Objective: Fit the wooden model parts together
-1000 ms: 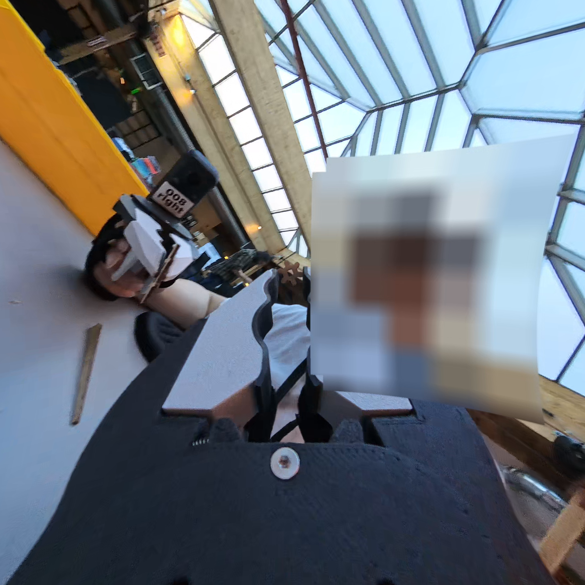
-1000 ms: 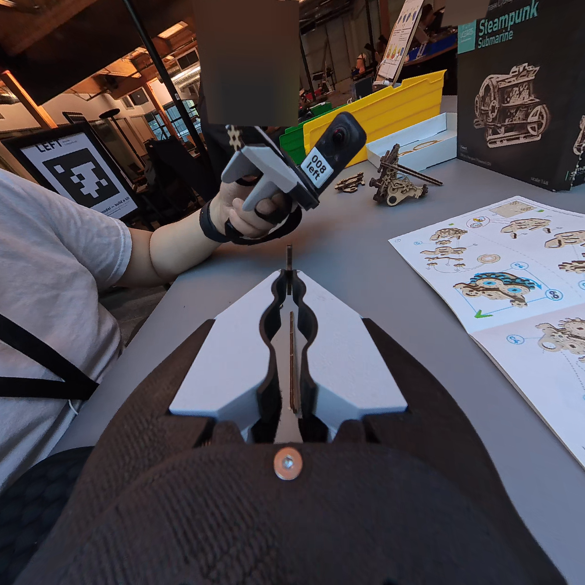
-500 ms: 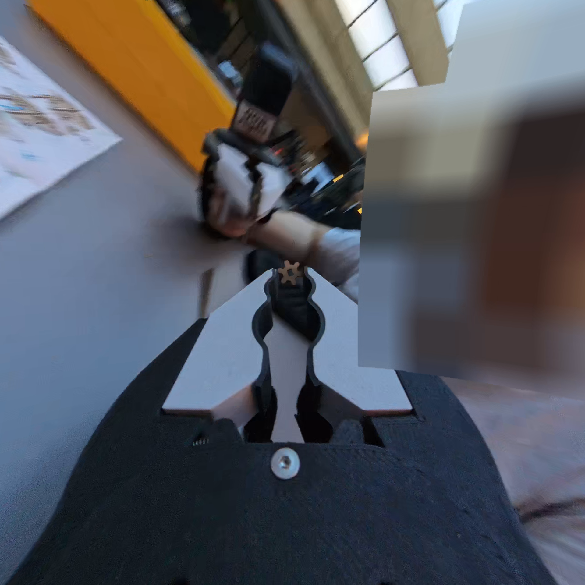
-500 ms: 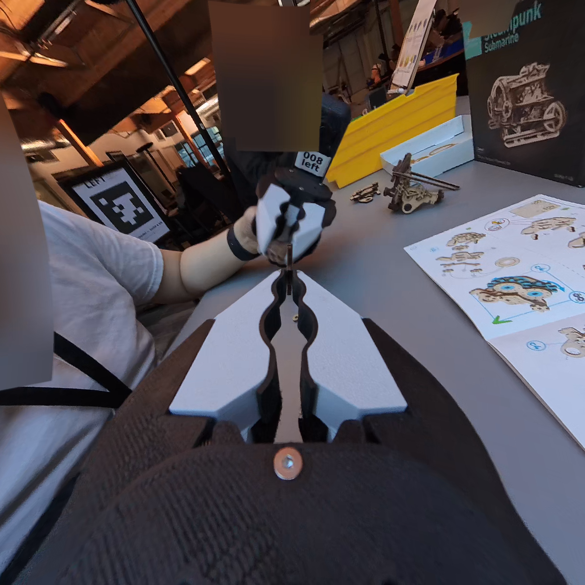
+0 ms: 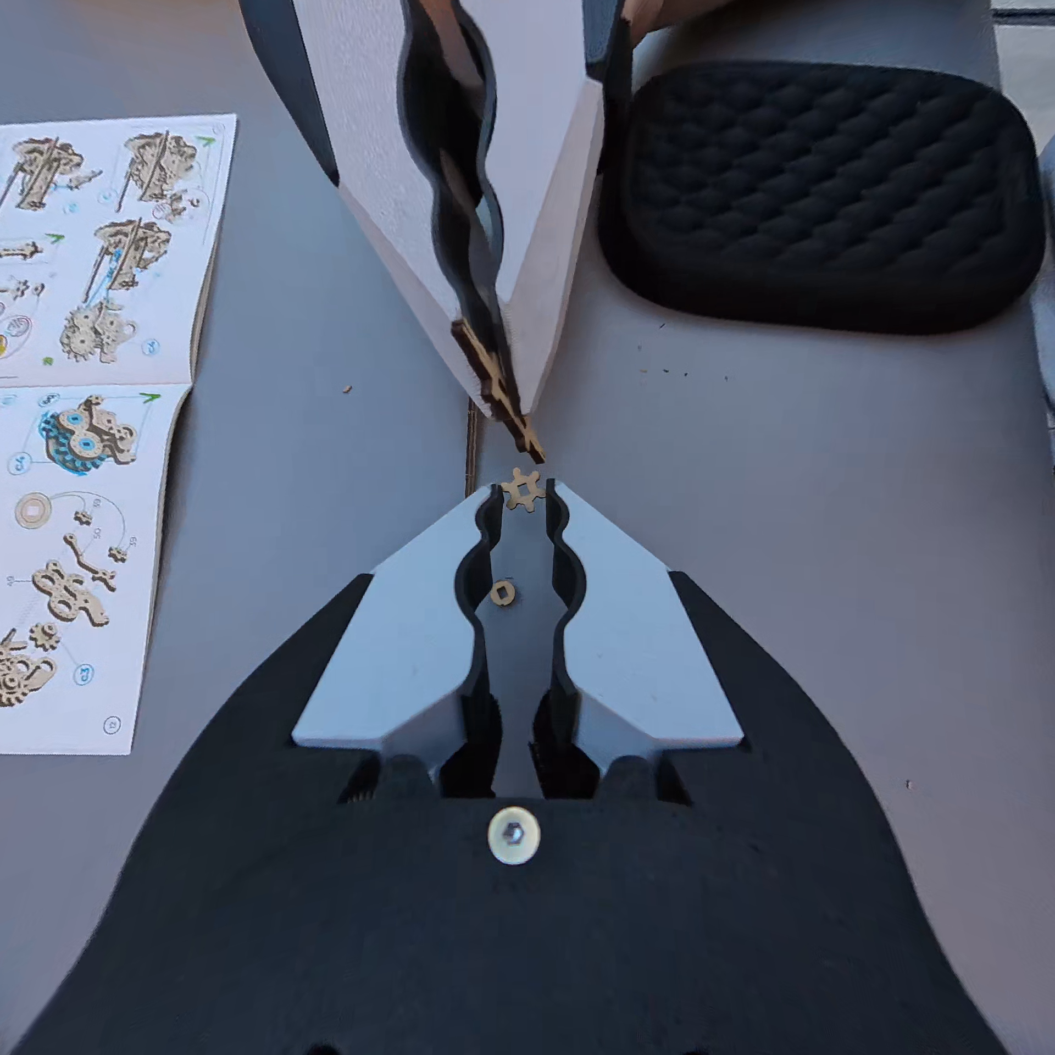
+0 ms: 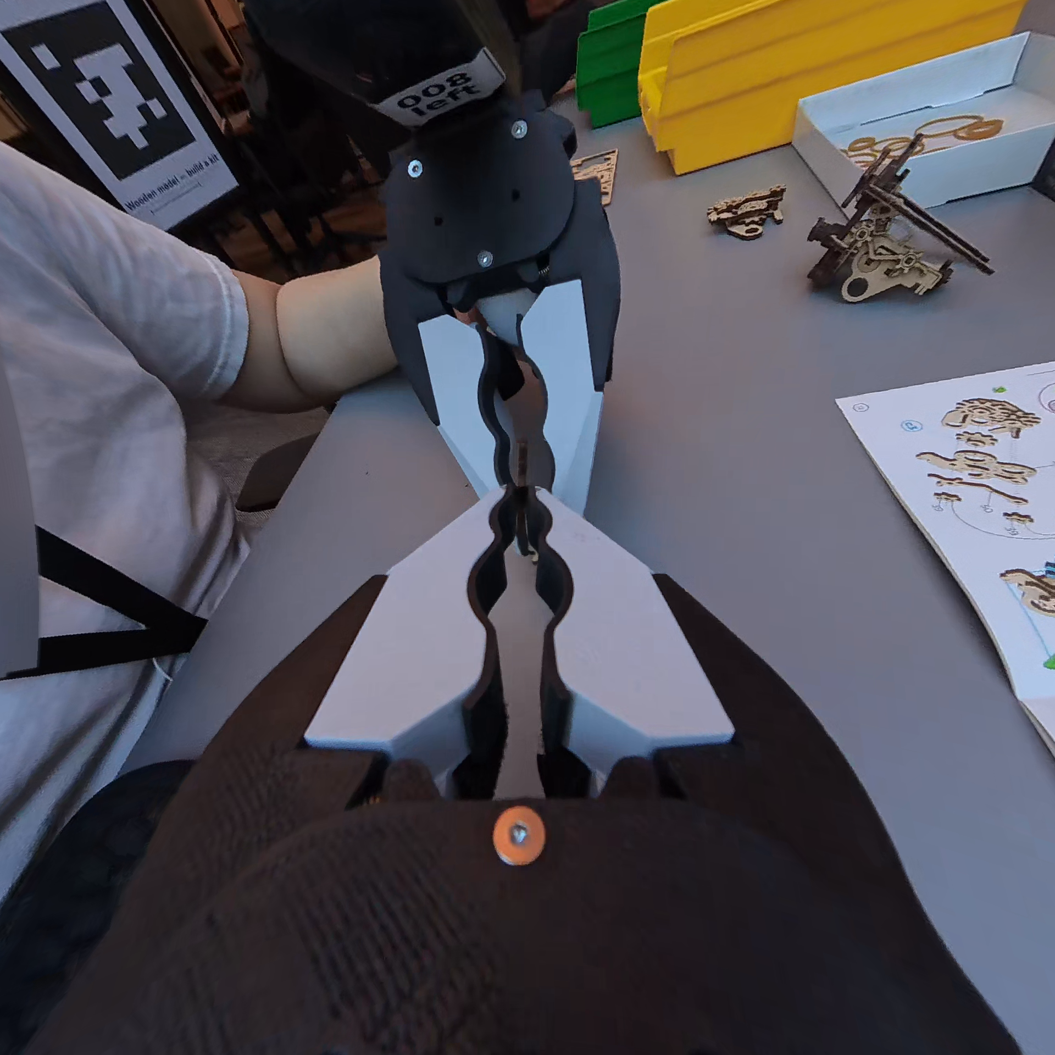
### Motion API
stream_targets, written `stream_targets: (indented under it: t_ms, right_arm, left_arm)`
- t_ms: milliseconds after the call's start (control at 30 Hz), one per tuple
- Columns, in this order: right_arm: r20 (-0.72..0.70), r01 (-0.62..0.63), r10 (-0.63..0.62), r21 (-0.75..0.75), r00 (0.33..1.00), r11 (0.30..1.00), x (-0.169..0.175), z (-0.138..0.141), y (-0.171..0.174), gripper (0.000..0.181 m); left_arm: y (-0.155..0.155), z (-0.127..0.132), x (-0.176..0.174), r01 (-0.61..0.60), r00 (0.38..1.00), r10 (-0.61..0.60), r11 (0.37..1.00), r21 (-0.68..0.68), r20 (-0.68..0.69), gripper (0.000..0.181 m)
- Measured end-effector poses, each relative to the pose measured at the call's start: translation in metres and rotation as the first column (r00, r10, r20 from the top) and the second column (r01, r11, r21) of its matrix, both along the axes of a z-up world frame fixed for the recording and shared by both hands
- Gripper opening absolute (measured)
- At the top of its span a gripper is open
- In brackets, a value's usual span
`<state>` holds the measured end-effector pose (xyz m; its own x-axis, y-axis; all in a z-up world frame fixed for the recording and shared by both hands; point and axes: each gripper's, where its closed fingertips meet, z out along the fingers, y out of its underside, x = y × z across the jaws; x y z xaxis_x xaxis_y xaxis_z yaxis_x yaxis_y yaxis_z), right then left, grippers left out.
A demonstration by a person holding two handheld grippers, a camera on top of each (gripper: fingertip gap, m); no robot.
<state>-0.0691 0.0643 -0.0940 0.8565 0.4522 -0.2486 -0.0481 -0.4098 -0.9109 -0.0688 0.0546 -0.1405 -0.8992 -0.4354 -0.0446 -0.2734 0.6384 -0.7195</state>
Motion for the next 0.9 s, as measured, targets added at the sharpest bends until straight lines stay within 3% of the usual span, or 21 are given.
stream_targets:
  t_ms: [367, 900]
  right_arm:
    - [-0.009, -0.050, 0.050, -0.036, 0.999, 0.998, -0.004, -0.010, -0.001, 0.001]
    - [-0.009, -0.081, 0.080, -0.121, 0.997, 0.989, -0.008, -0.018, -0.005, 0.001]
  left_arm:
    - [-0.010, 0.011, -0.009, 0.053, 0.997, -0.058, 0.992, -0.111, -0.047, 0.013]
    - [-0.011, 0.004, -0.014, 0.071, 0.993, -0.079, 0.993, -0.091, -0.084, 0.013]
